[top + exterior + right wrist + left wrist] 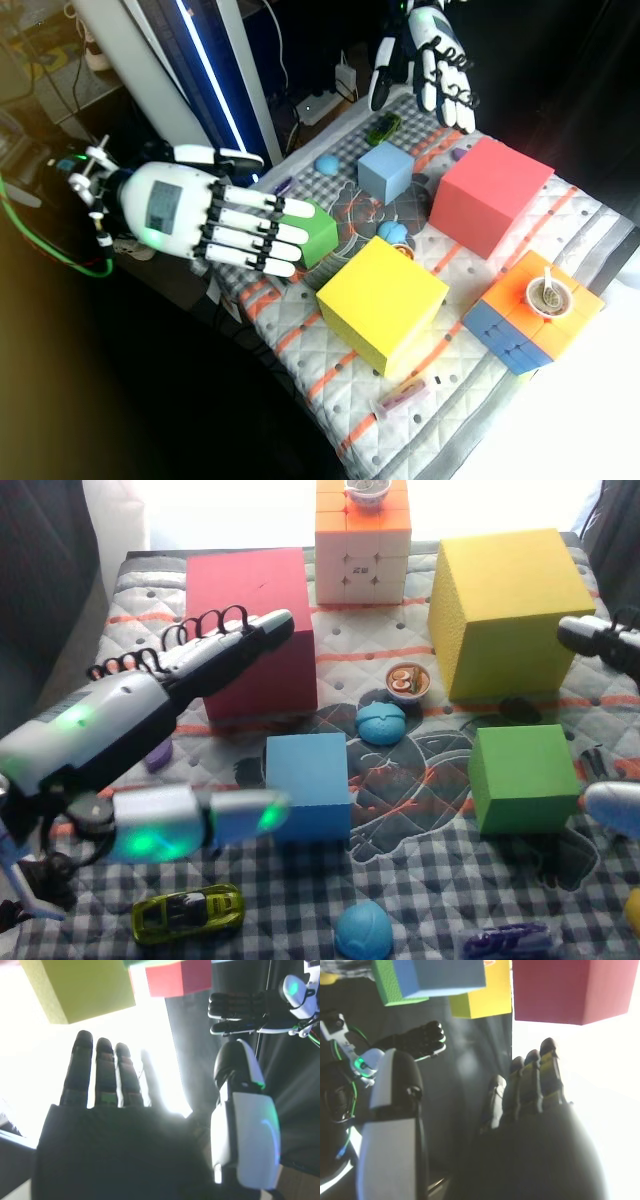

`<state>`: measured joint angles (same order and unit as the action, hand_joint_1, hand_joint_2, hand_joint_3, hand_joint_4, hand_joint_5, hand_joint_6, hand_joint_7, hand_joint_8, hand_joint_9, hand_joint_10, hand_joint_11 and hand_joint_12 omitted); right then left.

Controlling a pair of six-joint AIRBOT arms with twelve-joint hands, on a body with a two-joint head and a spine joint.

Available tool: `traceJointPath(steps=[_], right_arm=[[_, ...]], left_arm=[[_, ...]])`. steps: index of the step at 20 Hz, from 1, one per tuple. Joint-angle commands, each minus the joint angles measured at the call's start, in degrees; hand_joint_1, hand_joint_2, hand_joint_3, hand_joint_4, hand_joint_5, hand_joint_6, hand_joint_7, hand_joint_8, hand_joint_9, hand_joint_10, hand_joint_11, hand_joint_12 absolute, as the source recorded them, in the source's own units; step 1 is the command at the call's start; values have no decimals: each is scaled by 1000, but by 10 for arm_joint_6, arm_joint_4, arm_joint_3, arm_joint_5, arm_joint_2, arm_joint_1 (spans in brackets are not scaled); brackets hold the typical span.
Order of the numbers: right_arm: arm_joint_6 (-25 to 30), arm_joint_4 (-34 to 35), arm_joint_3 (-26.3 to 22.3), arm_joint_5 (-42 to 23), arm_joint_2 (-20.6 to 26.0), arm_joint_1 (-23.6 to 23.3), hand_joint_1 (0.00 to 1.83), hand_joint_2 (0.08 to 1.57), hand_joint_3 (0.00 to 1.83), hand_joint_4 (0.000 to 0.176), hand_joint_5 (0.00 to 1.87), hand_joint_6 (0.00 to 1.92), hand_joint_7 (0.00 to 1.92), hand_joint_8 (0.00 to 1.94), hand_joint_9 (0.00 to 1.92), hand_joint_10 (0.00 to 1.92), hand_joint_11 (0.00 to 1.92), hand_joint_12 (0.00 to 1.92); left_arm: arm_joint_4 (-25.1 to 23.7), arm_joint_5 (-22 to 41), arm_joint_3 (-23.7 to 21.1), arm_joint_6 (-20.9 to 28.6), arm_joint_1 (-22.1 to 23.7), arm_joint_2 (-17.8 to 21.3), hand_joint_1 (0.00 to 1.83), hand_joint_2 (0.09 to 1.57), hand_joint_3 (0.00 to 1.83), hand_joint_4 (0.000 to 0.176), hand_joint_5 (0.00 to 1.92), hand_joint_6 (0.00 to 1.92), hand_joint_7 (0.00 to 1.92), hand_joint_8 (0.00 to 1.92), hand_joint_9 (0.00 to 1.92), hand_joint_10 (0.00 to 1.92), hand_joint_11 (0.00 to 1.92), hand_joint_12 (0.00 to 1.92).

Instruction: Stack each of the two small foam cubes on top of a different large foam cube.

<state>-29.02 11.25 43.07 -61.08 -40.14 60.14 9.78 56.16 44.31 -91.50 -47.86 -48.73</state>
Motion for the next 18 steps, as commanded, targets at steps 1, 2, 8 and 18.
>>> traceJointPath(steps=[1, 2, 8, 18], right_arm=[[3, 4, 3, -63, 0, -8, 574, 1004, 28, 2, 0, 0, 0, 0, 0, 0, 0, 1384], [3, 4, 3, -60, 0, -8, 579, 1010, 15, 0, 0, 0, 0, 0, 0, 0, 0, 1648], [3, 2, 18, -17, -14, -36, 488, 1023, 3, 0, 0, 0, 0, 0, 37, 49, 0, 1590], [3, -7, 59, 89, -67, -79, 559, 1037, 0, 0, 0, 0, 0, 0, 26, 72, 0, 980]], left_arm=[[-9, 50, 2, 3, 7, -2, 499, 1118, 27, 105, 0, 0, 0, 0, 0, 0, 0, 0], [-9, 45, 3, 3, 8, -3, 552, 1106, 18, 82, 0, 0, 0, 0, 0, 0, 13, 6], [-6, 11, 15, 3, 23, -17, 601, 1100, 0, 86, 0, 0, 0, 0, 0, 0, 5, 457], [11, -118, 73, 3, 58, -95, 858, 1001, 0, 40, 48, 11, 49, 8, 54, 21, 0, 1185]])
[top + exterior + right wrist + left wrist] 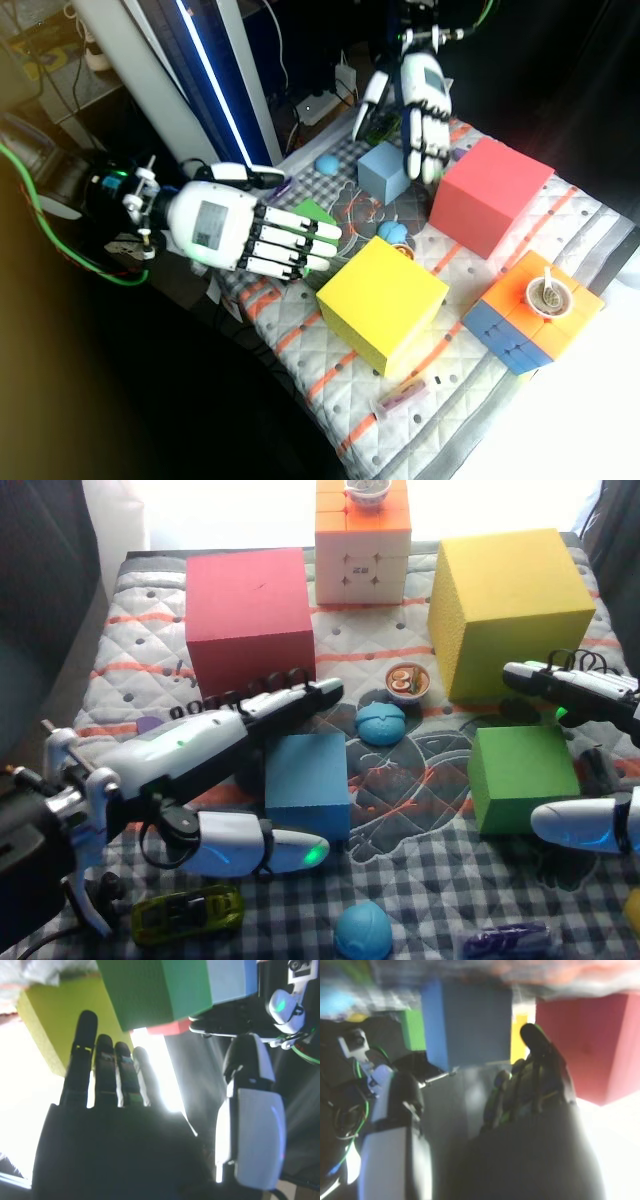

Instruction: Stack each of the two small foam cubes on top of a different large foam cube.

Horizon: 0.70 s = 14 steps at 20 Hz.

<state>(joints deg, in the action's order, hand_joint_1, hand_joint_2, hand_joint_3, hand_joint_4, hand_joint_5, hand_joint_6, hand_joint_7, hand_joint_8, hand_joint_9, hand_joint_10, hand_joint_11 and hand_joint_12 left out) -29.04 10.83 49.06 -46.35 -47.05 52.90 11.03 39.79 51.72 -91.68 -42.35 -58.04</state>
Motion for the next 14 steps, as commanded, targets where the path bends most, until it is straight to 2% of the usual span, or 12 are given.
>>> traceJointPath(steps=[1, 3, 4, 5, 6, 8, 9, 10, 11, 12, 13, 14], right_arm=[[3, -3, 3, -49, -2, -9, 578, 1040, 1, 0, 0, 0, 0, 0, 27, 75, 0, 935], [3, -3, 13, -28, -13, -17, 641, 1049, 3, 0, 0, 0, 1, 0, 29, 73, 0, 778], [3, -3, 18, -18, -19, -20, 701, 1078, 8, 0, 0, 0, 45, 10, 49, 82, 0, 834], [3, -3, 23, -9, -26, -24, 722, 1097, 9, 0, 39, 14, 105, 21, 95, 103, 0, 1005], [3, -3, 26, -5, -30, -25, 770, 1115, 10, 0, 110, 42, 187, 37, 166, 140, 0, 1208], [3, -3, 29, -1, -35, -29, 969, 1149, 0, 0, 237, 392, 470, 209, 221, 713, 0, 1568], [3, -3, 31, -1, -37, -30, 1132, 1140, 0, 0, 217, 870, 476, 669, 294, 1061, 47, 1706], [3, -3, 31, -1, -37, -31, 1228, 1123, 0, 0, 222, 1173, 487, 1019, 379, 1306, 168, 1789], [3, -3, 32, -1, -37, -32, 1290, 1211, 18, 0, 221, 1468, 659, 1381, 418, 1646, 289, 1895], [3, -3, 32, -1, -37, -33, 1124, 1318, 32, 0, 420, 1643, 643, 1596, 516, 1817, 502, 1916], [3, -4, 33, -1, -37, -36, 1105, 1332, 20, 0, 487, 1633, 659, 1630, 542, 1862, 591, 1920], [3, -5, 33, -1, -37, -39, 1243, 1341, 11, 0, 443, 1683, 608, 1653, 571, 1770, 466, 1921]], left_arm=[[1, 35, 4, 4, 5, -10, 879, 1007, 0, 39, 45, 8, 32, 1, 32, 11, 0, 1199], [5, 8, 18, 2, 10, -29, 949, 1022, 2, 47, 80, 13, 54, 9, 67, 25, 0, 1165], [12, -3, 24, -8, 13, -38, 1023, 1047, 7, 16, 163, 34, 140, 31, 162, 68, 0, 1309], [24, -10, 25, -33, 15, -44, 1062, 1076, 1, 0, 223, 29, 205, 22, 201, 137, 0, 1441], [28, -11, 24, -43, 15, -47, 1071, 1129, 0, 0, 273, 37, 262, 20, 128, 431, 0, 1492], [28, -3, 21, -44, 16, -46, 1107, 1215, 3, 0, 306, 381, 333, 228, 24, 1108, 0, 1697], [27, 1, 20, -44, 17, -45, 1151, 1239, 5, 0, 230, 696, 283, 479, 62, 1224, 38, 1691], [27, 4, 19, -45, 18, -43, 1222, 1226, 0, 0, 192, 878, 225, 779, 96, 1381, 97, 1746], [27, 12, 16, -47, 18, -39, 1328, 1225, 0, 0, 147, 1065, 127, 1152, 112, 1557, 123, 1779], [27, 18, 12, -53, 19, -36, 1384, 1254, 6, 0, 109, 1221, 38, 1407, 81, 1669, 114, 1811], [27, 25, 4, -70, 20, -30, 1393, 1275, 8, 0, 67, 1304, 7, 1462, 50, 1717, 110, 1837], [28, 33, -6, -91, 22, -22, 1558, 1323, 8, 0, 47, 1406, 1, 1534, 307, 1855, 143, 1859]])
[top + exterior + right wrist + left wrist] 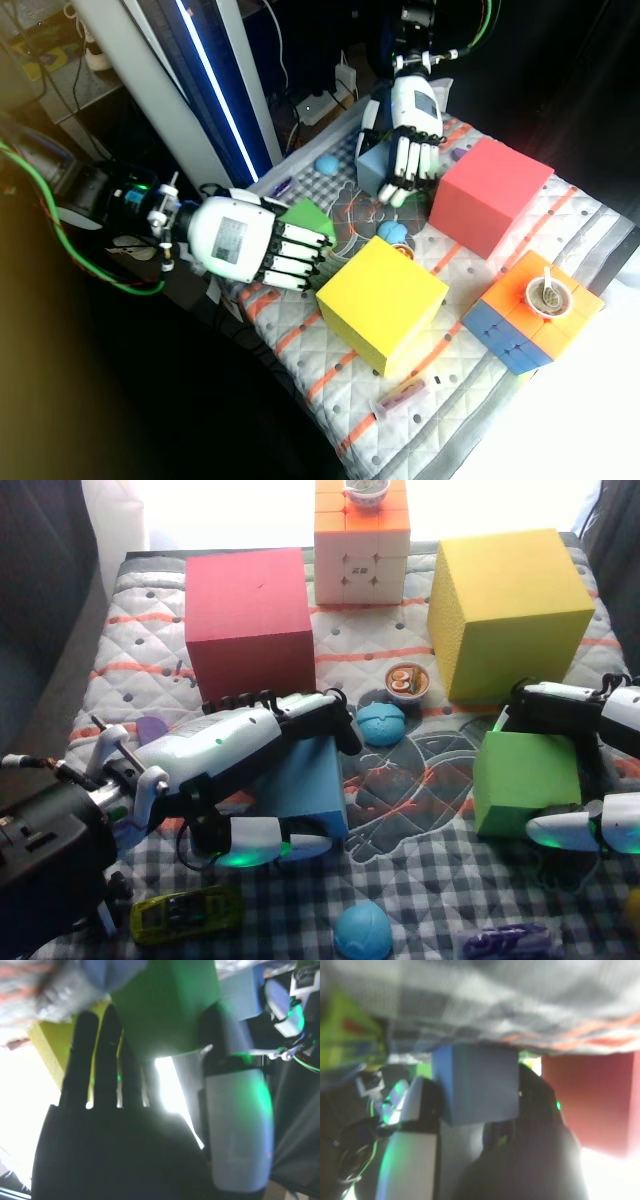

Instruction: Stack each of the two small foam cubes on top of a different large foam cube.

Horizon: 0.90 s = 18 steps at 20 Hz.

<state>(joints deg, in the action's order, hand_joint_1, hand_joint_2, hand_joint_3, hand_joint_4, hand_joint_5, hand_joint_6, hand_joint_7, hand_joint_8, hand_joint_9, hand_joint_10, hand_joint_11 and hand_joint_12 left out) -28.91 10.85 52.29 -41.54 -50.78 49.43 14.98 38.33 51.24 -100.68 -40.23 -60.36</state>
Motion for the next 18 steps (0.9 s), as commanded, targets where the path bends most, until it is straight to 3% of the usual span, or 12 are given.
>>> traceJointPath(steps=[1, 2, 5, 7, 8, 10, 11, 12, 13, 14, 16, 18], right_arm=[[2, -7, 0, -50, 2, -7, 1277, 1339, 5, 0, 423, 1689, 609, 1632, 604, 1740, 468, 1921], [2, -9, 0, -51, 4, -10, 1142, 1349, 6, 0, 479, 1613, 642, 1706, 562, 1885, 560, 1921], [2, -23, -19, -77, 30, -18, 1145, 1348, 3, 0, 529, 1479, 649, 1821, 815, 1921, 982, 1921], [2, -46, -30, -111, 54, -18, 1095, 1376, 11, 0, 451, 1615, 626, 1802, 615, 1921, 673, 1921], [2, -60, -30, -129, 65, -19, 1113, 1376, 7, 0, 449, 1582, 632, 1827, 649, 1921, 735, 1921], [2, -72, -32, -152, 79, -21, 1134, 1370, 1, 0, 444, 1543, 660, 1810, 779, 1921, 890, 1921], [2, -74, -35, -162, 87, -25, 1137, 1367, 0, 0, 439, 1562, 672, 1780, 767, 1921, 877, 1921], [2, -76, -37, -167, 95, -35, 1142, 1359, 0, 0, 454, 1561, 686, 1750, 768, 1921, 868, 1921], [2, -76, -37, -167, 97, -42, 1135, 1359, 0, 0, 448, 1591, 689, 1726, 762, 1921, 850, 1921], [2, -77, -37, -167, 101, -52, 1124, 1364, 0, 0, 438, 1623, 683, 1716, 789, 1921, 887, 1921], [2, -80, -33, -167, 105, -73, 1260, 1336, 2, 0, 420, 1618, 605, 1647, 742, 1765, 913, 1921], [2, -80, -28, -166, 106, -92, 1293, 1328, 3, 0, 438, 1580, 582, 1627, 712, 1755, 900, 1921]], left_arm=[[-14, 56, -6, -1, 1, 7, 1594, 1314, 0, 0, 67, 1417, 0, 1569, 399, 1837, 160, 1843], [-17, 64, -11, -1, 1, 13, 1601, 1300, 0, 0, 54, 1511, 0, 1613, 442, 1803, 81, 1766], [-38, 101, -37, -1, 1, 45, 1611, 1336, 5, 0, 48, 1657, 0, 1640, 366, 1909, 234, 1910], [-57, 123, -55, -1, 4, 71, 1615, 1311, 0, 0, 75, 1604, 10, 1648, 422, 1846, 148, 1905], [-67, 133, -64, -1, 8, 84, 1455, 1388, 3, 0, 67, 1622, 226, 1853, 433, 1897, 83, 1862], [-83, 140, -73, -2, 19, 99, 1594, 1289, 0, 0, 67, 1512, 79, 1522, 476, 1760, 34, 1729], [-90, 139, -75, -2, 29, 106, 1318, 1360, 6, 0, 96, 1480, 391, 1719, 271, 1543, 6, 1631], [-95, 134, -76, -2, 43, 113, 1327, 1303, 0, 0, 85, 1440, 141, 1483, 267, 1427, 0, 1542], [-97, 131, -75, -2, 50, 116, 1538, 1279, 0, 0, 93, 1427, 80, 1425, 453, 1664, 58, 1633], [-99, 125, -75, -2, 61, 121, 1382, 1278, 3, 0, 100, 1412, 104, 1336, 260, 1512, 11, 1647], [-102, 107, -73, -2, 84, 127, 1586, 1255, 4, 0, 149, 1262, 100, 1322, 528, 1692, 512, 1785], [-102, 86, -62, -2, 112, 128, 1599, 1251, 1, 0, 135, 1259, 81, 1406, 546, 1705, 571, 1907]])
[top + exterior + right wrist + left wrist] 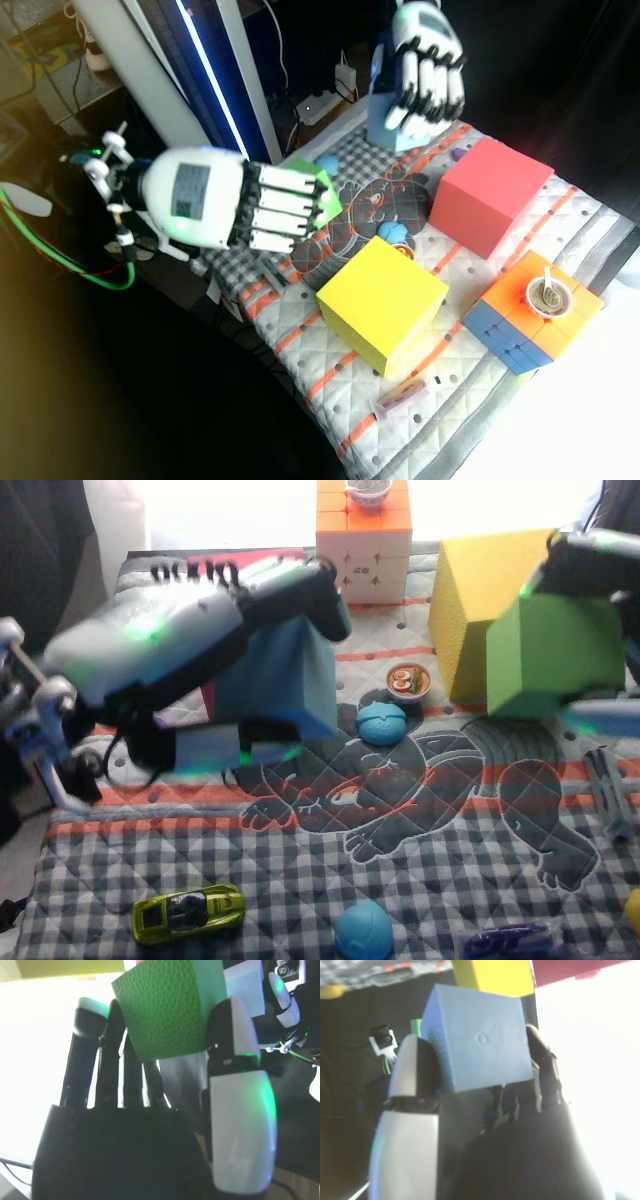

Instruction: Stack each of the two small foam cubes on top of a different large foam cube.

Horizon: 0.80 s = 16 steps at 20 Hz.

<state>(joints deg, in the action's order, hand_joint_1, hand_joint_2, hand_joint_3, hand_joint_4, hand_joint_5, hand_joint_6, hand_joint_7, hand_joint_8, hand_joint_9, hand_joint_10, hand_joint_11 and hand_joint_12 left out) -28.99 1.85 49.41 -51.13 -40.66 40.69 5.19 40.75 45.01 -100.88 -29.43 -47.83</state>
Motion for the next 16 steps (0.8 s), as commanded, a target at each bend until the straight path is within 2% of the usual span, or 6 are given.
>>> traceJointPath(steps=[1, 4, 6, 10, 12, 16], right_arm=[[3, 9, 5, -70, 5, -13, 1287, 1329, 4, 0, 443, 1613, 590, 1607, 683, 1757, 844, 1921], [3, 9, 16, -64, 5, -40, 1099, 1335, 5, 0, 509, 1688, 680, 1552, 652, 1840, 745, 1921], [3, 12, 29, -39, 3, -66, 1092, 1343, 6, 0, 499, 1749, 665, 1527, 627, 1804, 733, 1921], [3, 20, 57, 33, -16, -126, 1304, 1285, 30, 0, 478, 1604, 643, 1542, 734, 1657, 914, 1921], [3, 36, 66, 69, -22, -157, 1325, 1014, 564, 0, 513, 1651, 685, 1570, 802, 1675, 966, 1921], [3, 67, 102, 116, -45, -180, 1071, 1345, 56, 5, 529, 1760, 550, 1623, 455, 1817, 546, 1921]], left_arm=[[-4, 55, 5, 0, 17, 3, 1602, 1231, 0, 0, 172, 1292, 129, 1390, 581, 1649, 475, 1918], [-4, 15, 26, -1, 67, 2, 1419, 1205, 0, 0, 14, 1075, 58, 1276, 253, 1548, 186, 1898], [-4, -19, 43, -1, 103, -3, 1572, 1233, 1, 0, 110, 837, 118, 1159, 482, 1652, 347, 1914], [24, -43, 62, -23, 128, -3, 1579, 1273, 0, 0, 201, 1280, 154, 1576, 530, 1742, 393, 1921], [65, -54, 64, -96, 140, -7, 1423, 1219, 0, 0, 131, 1332, 38, 1585, 217, 1896, 367, 1921], [107, -77, 89, -128, 156, -21, 1612, 1250, 29, 0, 0, 1533, 40, 1562, 511, 1751, 431, 1921]])
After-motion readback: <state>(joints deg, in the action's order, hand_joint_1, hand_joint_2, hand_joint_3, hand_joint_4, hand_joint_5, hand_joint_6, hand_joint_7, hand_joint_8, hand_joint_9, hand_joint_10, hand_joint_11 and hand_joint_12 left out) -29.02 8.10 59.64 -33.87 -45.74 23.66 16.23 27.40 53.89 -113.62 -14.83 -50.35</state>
